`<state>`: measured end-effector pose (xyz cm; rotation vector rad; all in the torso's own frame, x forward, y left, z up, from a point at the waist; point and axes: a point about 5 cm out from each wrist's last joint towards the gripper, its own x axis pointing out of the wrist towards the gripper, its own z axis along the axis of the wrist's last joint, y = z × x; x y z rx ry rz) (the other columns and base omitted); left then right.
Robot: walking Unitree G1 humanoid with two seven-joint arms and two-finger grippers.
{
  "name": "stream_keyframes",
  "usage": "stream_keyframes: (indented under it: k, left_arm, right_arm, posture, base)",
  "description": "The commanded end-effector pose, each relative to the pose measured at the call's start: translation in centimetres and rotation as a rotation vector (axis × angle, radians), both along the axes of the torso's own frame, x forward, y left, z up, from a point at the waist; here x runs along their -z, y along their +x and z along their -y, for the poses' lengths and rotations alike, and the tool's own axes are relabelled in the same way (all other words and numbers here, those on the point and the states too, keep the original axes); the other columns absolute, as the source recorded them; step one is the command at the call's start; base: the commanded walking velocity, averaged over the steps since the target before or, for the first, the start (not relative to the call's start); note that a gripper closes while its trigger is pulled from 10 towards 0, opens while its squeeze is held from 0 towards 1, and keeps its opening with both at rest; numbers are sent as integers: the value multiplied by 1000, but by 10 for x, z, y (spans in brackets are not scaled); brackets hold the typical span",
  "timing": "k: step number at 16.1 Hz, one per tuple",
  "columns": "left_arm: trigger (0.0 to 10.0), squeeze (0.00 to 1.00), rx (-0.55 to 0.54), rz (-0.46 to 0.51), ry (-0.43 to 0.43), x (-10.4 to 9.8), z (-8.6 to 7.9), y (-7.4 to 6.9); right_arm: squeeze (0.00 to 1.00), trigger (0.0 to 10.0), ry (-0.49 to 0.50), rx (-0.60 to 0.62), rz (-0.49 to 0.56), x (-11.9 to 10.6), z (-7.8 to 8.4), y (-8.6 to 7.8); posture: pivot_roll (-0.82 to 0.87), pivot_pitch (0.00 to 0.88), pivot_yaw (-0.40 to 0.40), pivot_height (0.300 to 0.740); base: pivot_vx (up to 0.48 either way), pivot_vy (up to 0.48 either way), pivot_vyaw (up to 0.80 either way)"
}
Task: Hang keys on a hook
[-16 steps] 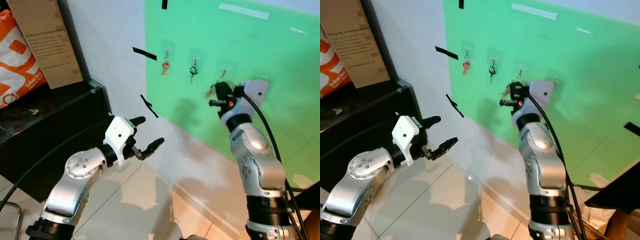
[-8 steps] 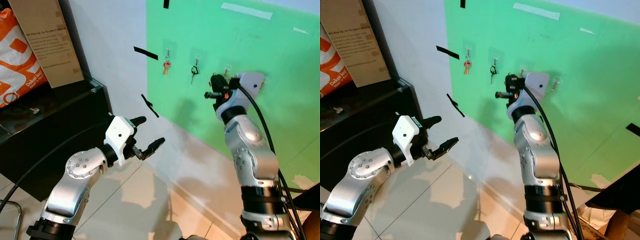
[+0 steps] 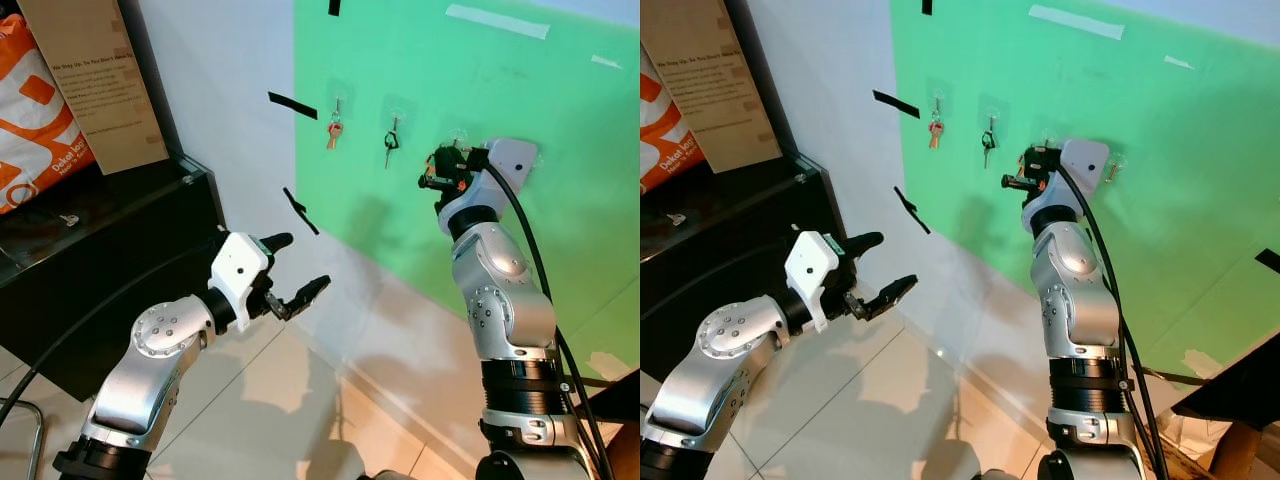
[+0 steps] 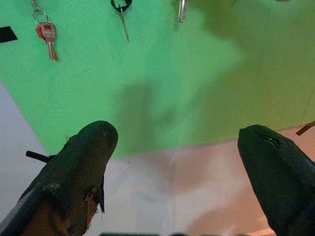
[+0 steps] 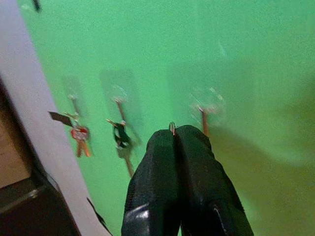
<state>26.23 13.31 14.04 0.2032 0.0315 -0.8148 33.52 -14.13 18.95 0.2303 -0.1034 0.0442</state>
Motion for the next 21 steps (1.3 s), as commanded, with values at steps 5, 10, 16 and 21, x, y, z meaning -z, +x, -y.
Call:
stream_keyframes:
  k: [5, 10, 16, 21]
  left_arm:
    - [10000, 0, 34, 19, 1, -5, 5, -1]
    - [10000, 0, 44, 19, 2, -5, 6, -1]
    - [10000, 0, 43, 22, 0, -6, 7, 0]
    - [10000, 0, 19, 31, -33, -7, 6, 2]
  right_arm:
    - [0, 10000, 20, 69, -61, 4, 5, 8]
    - [0, 10000, -24, 37, -141, 18, 1, 8]
    - [0, 10000, -20, 37, -142, 18, 2, 6]
    - [1000, 10000, -38, 48, -73, 15, 8, 0]
  posture:
    - [3, 0, -12, 740]
    - [4, 0, -13, 740]
    - [0, 0, -11, 740]
    - [1, 0, -14, 740]
  base:
    - [0, 0, 0]
    - [0, 0, 0]
    - [0, 0, 0]
    - [0, 0, 0]
